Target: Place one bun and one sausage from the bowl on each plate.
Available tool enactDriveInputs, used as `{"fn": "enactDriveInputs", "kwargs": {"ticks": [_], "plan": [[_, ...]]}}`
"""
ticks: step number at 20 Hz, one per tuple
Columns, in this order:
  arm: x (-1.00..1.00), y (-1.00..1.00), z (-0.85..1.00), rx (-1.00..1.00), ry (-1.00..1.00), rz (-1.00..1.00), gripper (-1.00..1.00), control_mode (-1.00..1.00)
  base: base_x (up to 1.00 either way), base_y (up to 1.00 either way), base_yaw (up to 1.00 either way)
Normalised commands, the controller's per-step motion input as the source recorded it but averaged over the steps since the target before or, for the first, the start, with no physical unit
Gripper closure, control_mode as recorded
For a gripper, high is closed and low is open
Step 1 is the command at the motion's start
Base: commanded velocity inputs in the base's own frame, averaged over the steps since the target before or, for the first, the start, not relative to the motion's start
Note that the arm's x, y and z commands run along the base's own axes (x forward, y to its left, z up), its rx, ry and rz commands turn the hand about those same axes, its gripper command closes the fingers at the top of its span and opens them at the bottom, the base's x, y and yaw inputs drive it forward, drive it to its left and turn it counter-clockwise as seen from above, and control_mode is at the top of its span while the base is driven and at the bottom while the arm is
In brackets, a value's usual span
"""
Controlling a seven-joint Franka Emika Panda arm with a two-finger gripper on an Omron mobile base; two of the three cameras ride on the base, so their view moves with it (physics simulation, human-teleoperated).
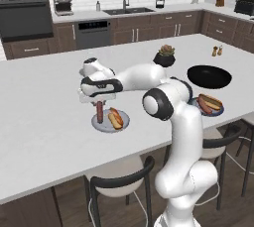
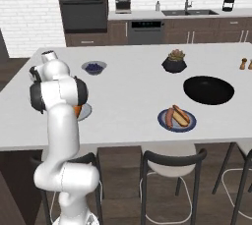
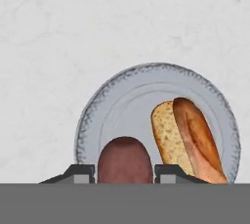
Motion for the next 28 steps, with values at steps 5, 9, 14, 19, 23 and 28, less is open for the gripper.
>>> {"fn": "enactDriveInputs", "kwargs": {"ticks": [5, 9, 14, 19, 23, 28], "plan": [[0.18, -0.30, -0.46, 0.00, 0.00, -0.03, 1.00, -1.00, 0.00, 0.00, 0.00], [0.18, -0.06, -0.46, 0.01, 0.00, 0.00, 1.00, -1.00, 0.00, 0.00, 0.00], [0.08, 0.14, -0.29, 0.00, 0.00, 0.00, 1.00, -1.00, 0.00, 0.00, 0.00], [0.21, 0.14, -0.23, 0.00, 0.00, 0.00, 1.00, -1.00, 0.00, 0.00, 0.00], [0.05, 0.00, -0.02, 0.00, 0.00, 0.00, -1.00, -1.00, 0.00, 0.00, 0.00], [-0.03, -0.10, 0.00, 0.00, 0.00, 0.00, -1.00, -1.00, 0.00, 0.00, 0.00]]}}
